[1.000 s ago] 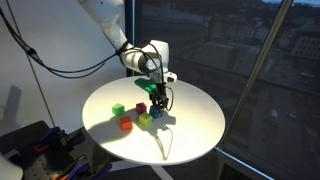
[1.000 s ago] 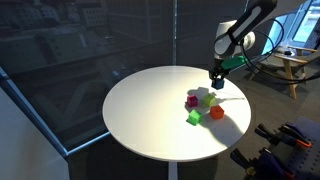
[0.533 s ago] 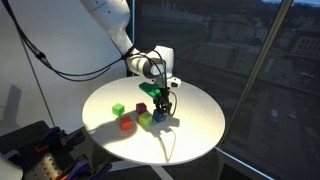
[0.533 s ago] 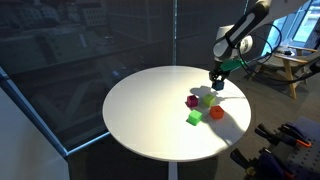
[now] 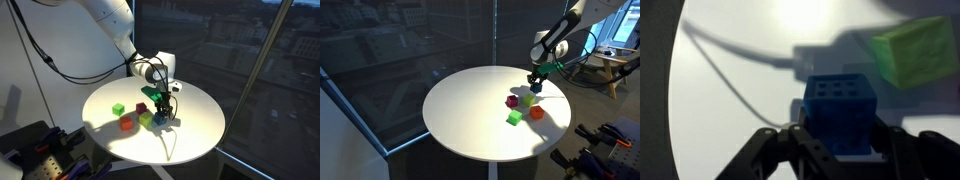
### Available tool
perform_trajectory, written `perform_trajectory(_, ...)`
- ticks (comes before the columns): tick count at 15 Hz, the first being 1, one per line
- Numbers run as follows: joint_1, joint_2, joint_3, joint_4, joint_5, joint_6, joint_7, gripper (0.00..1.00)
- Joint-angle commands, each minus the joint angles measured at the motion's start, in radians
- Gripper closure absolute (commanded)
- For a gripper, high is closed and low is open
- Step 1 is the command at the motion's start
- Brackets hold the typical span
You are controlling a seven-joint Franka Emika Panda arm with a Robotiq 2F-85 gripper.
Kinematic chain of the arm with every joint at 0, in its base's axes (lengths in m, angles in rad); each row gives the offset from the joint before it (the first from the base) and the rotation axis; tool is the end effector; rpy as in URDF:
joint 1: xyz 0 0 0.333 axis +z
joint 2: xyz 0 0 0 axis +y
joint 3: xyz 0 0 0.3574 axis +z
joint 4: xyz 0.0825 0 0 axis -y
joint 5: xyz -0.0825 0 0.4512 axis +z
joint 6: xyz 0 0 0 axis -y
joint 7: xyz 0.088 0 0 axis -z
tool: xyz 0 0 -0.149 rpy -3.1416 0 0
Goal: Put the blue block on the table
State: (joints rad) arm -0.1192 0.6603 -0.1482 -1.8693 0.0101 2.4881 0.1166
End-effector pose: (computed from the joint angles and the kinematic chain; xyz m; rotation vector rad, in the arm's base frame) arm 0.6698 -0.1835 0.0949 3.0083 -0.5520 -0.0624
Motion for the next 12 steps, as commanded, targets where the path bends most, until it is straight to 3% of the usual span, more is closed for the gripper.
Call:
perform_trajectory(1, -0.007, 0.032, 0.005, 0.047, 0.012, -0.007, 0.01, 0.69)
perform_trajectory(2, -0.006, 0.036, 0.005, 0.051, 0.01, -0.007, 0.009, 0.69)
perform_trajectory(3, -0.006, 0.036, 0.006, 0.051, 0.011, -0.007, 0.007, 0.19)
perform_trajectory(4, -0.006, 0.037, 0.007, 0.052, 0.011, -0.006, 0.006, 0.18)
perform_trajectory(7, -0.005, 0.036, 0.008, 0.054, 0.011, -0.006, 0.006, 0.01)
perform_trajectory(12, -0.001, 0.021, 0.015, 0.046, 0.012, -0.023, 0.001, 0.0)
